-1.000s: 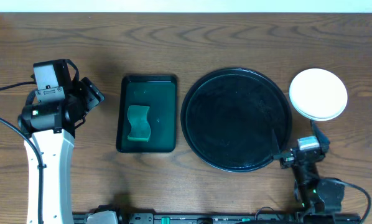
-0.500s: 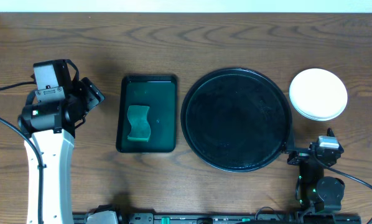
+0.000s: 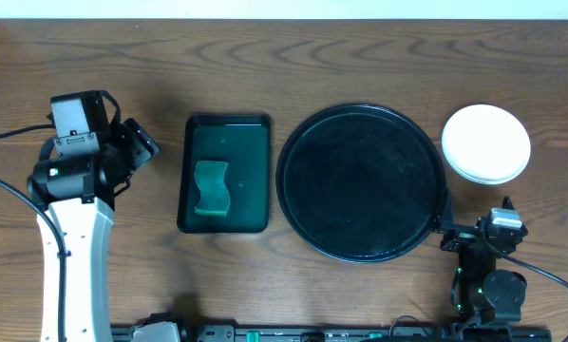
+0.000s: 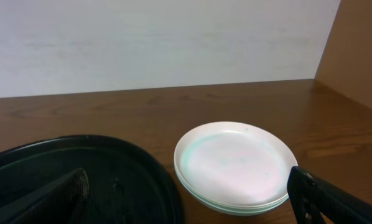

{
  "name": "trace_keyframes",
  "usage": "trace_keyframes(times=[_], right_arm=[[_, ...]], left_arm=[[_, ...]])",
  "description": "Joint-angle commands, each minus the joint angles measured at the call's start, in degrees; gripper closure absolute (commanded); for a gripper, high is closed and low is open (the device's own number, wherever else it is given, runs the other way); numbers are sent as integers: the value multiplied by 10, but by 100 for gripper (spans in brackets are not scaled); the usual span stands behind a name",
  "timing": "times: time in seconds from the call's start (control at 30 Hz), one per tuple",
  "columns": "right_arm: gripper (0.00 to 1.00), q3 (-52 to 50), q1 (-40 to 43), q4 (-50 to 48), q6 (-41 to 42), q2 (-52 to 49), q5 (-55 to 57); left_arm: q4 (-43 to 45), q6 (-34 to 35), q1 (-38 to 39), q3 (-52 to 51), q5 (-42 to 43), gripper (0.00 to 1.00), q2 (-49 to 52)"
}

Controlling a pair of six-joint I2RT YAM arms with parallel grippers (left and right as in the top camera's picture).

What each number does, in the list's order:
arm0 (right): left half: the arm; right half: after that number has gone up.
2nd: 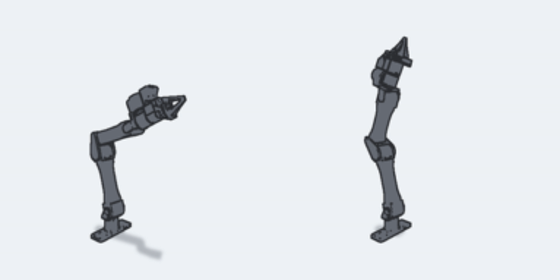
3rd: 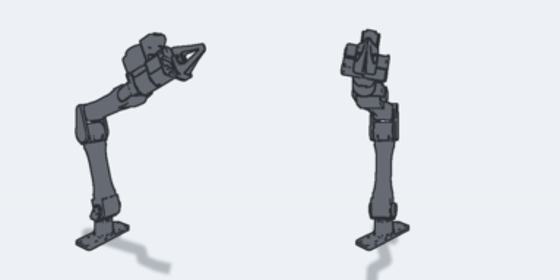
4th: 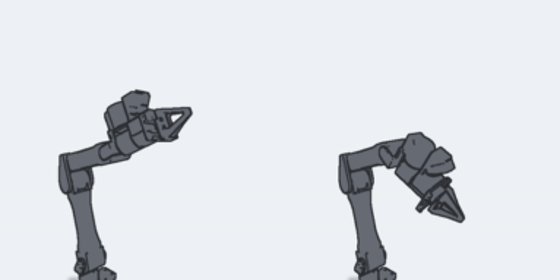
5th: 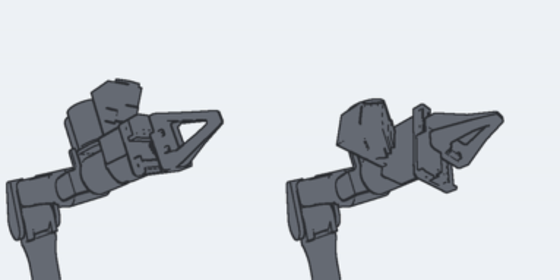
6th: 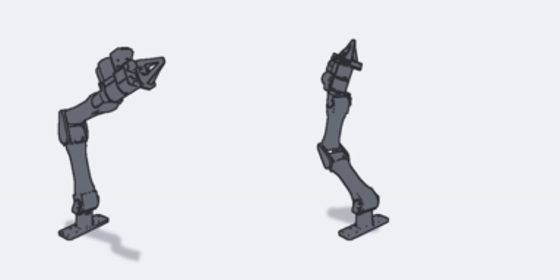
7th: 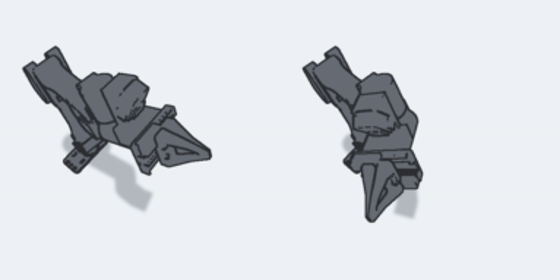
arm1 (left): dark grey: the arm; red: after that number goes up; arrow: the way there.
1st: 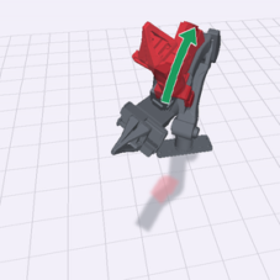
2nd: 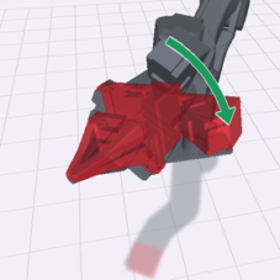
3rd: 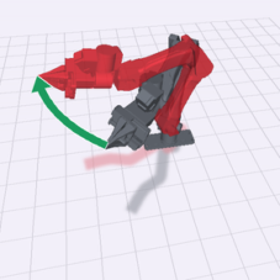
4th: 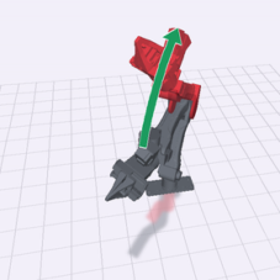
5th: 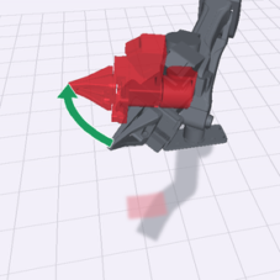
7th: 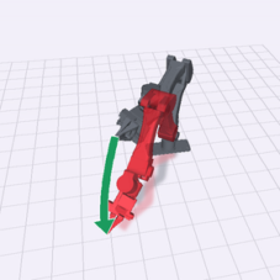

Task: Clean dirty plates on tray and stack at the side

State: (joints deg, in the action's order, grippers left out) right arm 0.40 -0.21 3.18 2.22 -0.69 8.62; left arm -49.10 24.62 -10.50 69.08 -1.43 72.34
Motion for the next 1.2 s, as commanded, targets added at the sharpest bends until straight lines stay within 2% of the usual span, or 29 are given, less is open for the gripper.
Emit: trace_keyframes(times=[0.0,0.73,0.93,1.17], right_arm=[[1,-1,4,1,7,4,9],[1,-1,4,1,7,4,9],[1,-1,4,1,7,4,9],[1,-1,4,1,7,4,9]], left_arm=[[-2,1,-3,-3,-1,18,5],[-2,1,-3,-3,-1,17,-13],[-2,1,-3,-3,-1,18,-91],[-2,1,-3,-3,-1,18,-248]])
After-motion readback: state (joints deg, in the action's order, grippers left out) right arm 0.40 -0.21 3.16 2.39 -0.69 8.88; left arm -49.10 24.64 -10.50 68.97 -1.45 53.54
